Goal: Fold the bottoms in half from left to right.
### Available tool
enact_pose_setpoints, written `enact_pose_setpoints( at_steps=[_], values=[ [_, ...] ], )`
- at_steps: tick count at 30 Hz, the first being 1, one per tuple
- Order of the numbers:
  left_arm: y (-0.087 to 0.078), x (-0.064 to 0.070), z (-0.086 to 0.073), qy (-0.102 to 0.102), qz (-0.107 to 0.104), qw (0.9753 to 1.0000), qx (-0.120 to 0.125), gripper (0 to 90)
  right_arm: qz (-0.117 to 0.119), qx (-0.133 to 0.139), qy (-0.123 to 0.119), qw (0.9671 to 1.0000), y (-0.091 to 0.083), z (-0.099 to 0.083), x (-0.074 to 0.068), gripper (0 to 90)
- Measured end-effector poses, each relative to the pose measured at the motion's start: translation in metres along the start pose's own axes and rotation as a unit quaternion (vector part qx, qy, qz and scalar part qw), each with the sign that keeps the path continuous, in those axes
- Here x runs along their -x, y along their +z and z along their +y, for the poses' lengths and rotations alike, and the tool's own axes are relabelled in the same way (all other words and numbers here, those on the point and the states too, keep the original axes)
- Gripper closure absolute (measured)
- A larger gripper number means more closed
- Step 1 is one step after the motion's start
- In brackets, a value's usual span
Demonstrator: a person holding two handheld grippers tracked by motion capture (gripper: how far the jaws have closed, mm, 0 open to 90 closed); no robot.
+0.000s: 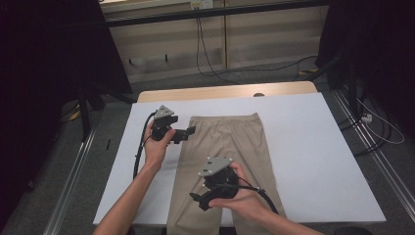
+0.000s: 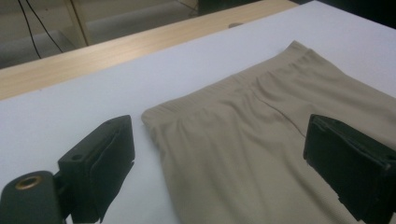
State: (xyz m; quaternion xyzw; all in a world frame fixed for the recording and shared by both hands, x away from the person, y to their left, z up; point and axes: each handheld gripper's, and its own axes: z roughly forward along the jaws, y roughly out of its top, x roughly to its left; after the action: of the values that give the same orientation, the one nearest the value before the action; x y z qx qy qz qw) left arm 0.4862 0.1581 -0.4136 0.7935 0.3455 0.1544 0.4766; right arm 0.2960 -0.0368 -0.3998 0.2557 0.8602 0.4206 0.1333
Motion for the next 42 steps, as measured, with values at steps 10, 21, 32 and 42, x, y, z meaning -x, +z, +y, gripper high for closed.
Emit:
enact_pose_setpoints(
  at_steps=[10,21,32,42],
  values=[
    [0.006,-0.006,-0.009,-0.032,0.003,0.9994,-0.011,5.0,0.063,-0.042,0.012,0.9971,0.045,0.008,-0.023,27.6],
    [-0.001,-0.01,-0.01,-0.045,0.007,0.999,0.006,5.6,0.075,-0.063,0.037,0.9945,0.078,0.007,-0.049,44.6],
    [0.0,-0.014,-0.013,-0.053,0.016,0.9985,0.003,6.3,0.028,-0.073,0.007,0.9969,0.091,0.004,-0.077,33.5],
    [-0.002,-0.019,-0.014,-0.06,0.022,0.998,0.001,6.7,0.015,-0.073,-0.002,0.9972,0.083,-0.001,-0.081,61.1]
  ],
)
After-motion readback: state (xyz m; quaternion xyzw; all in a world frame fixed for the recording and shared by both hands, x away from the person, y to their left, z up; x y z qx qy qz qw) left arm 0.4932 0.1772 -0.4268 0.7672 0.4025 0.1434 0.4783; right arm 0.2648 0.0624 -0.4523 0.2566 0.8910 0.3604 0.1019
